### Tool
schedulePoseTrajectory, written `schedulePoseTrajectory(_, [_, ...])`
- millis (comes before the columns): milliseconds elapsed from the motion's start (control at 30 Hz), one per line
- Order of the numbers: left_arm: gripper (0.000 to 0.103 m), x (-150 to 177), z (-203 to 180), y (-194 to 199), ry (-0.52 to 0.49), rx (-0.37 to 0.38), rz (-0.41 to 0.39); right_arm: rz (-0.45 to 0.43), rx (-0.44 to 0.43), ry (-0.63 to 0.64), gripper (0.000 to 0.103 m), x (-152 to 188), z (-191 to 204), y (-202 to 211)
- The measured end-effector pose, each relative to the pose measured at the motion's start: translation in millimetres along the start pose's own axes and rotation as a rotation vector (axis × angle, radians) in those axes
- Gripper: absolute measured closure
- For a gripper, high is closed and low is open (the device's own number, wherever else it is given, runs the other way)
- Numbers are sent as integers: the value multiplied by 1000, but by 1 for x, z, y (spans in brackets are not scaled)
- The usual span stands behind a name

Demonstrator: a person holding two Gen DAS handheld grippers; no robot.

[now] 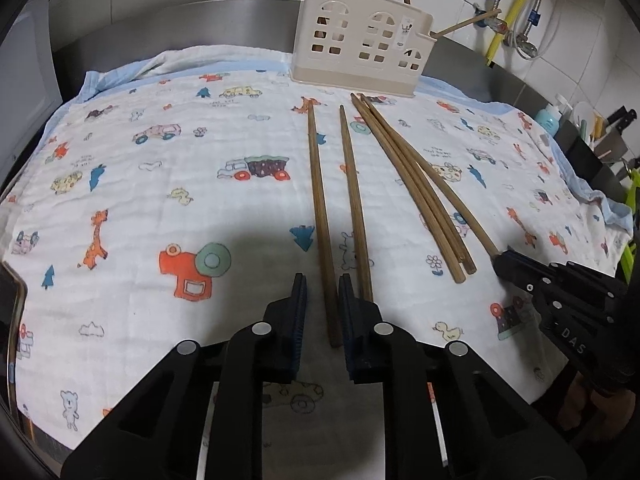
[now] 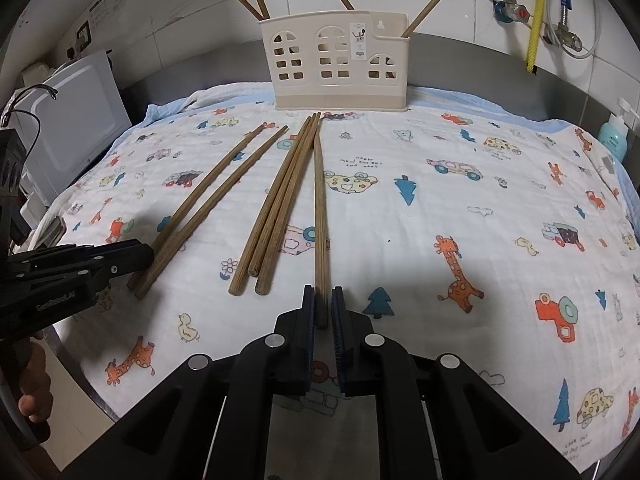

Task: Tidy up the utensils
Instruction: 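Lift the chopstick with the right tool while the left tool grasps another chopstick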

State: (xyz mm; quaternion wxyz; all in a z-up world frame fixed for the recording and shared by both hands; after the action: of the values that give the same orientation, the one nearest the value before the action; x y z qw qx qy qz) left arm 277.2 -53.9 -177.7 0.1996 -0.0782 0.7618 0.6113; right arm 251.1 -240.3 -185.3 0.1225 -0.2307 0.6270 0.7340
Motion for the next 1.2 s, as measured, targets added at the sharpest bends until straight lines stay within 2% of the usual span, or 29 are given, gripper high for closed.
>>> schedulePoseTrajectory(167, [88,-4,-1,-3,11,-31,-6,-2,-2,-1,94,-1,0,0])
schedulePoseTrajectory(367, [89,-6,-11,-7,-36,-121,-28,-5,-1,-3,93,-5,1,-2])
schedulePoseTrajectory(467, [90,-7,-11,-7,-36,-133,-32,-7,1,0,93,-8,2,-5])
schedulePoseTrajectory(667, [97,-12,-5,-8,-23,-104,-15,-9,22,22,93,-12,4,-9])
schedulePoseTrajectory(733, [97,-14,-1,-7,-3,-70,-6,-8,18,18,96,-11,3,-9])
schedulePoseTrajectory(867, [98,-14,2,-6,7,-35,-5,-24,15,16,97,-12,1,-1])
schedulePoseTrajectory(1033, [98,-18,5,11,8,-18,-46,-78,16,20,97,-20,1,24])
schedulePoseTrajectory(1200, [98,-28,6,42,-14,-5,-124,-157,7,27,96,-38,1,60])
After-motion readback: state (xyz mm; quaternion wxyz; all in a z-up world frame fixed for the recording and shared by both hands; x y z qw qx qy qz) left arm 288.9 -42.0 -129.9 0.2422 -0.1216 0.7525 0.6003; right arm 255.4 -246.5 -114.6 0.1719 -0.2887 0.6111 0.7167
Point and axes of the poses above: each gripper's, at about its wrist camera, not at the fingertips, and y roughly against the way its jaws point, z to its left, x to its underside, the point moved 5 cm from there along -y, roughly the way its jaws point, and after that the axes turned 14 degrees about z, right-handed, at the moved point
